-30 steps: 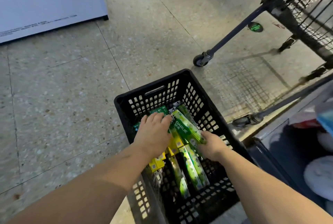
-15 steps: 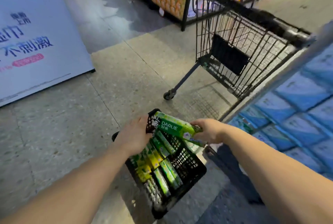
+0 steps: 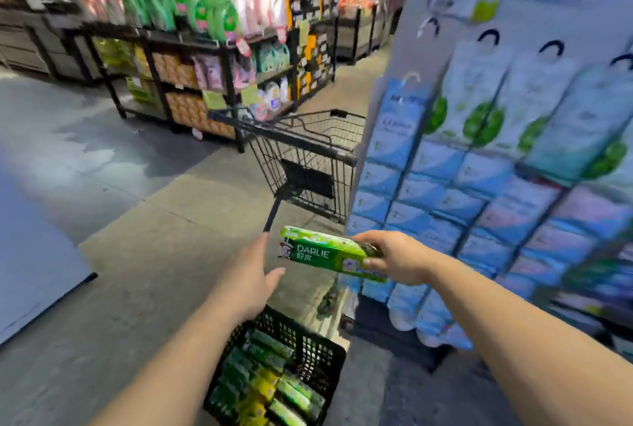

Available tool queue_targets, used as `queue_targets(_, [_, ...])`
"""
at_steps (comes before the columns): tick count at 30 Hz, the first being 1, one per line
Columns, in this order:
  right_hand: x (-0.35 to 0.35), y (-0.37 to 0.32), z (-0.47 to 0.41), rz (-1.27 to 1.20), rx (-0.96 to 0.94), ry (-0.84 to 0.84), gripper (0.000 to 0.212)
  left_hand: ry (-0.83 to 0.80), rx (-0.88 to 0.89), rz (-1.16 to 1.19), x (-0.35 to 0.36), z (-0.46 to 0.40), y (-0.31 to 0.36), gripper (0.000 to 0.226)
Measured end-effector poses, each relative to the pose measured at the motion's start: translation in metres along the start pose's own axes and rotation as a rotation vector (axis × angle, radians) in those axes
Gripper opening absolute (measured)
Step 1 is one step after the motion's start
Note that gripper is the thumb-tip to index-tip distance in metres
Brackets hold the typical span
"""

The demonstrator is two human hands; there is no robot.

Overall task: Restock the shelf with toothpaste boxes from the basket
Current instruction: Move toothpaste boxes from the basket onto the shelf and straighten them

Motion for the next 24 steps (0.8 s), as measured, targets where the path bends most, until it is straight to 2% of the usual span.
queue_targets(7, [-0.066, 0.090, 0.154, -0.061, 0.297, 0.168, 0.051, -0.146, 0.352, 0.042, 0.018, -0.005, 0.148, 0.080])
queue_targets(15, [-0.089, 0.214, 0.369, -0.155, 0.646, 0.371, 0.050, -0.359, 0.691, 0.126, 0.085, 0.058, 0.354, 0.080])
queue_targets(24, [-0.113, 0.321, 0.552, -0.151, 0.833, 0.446, 0.049, -0.500, 0.799, 0.259, 0.155, 0.145, 0.537, 0.082])
Point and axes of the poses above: each hand's wrist, its own z-axis away from the middle knuckle, its own x-axis out of the palm, y = z × x, the point moved 1 cm from there along -z, towards the middle knuckle, and after that the axes turned 7 degrees about x, right-handed, at the moved point
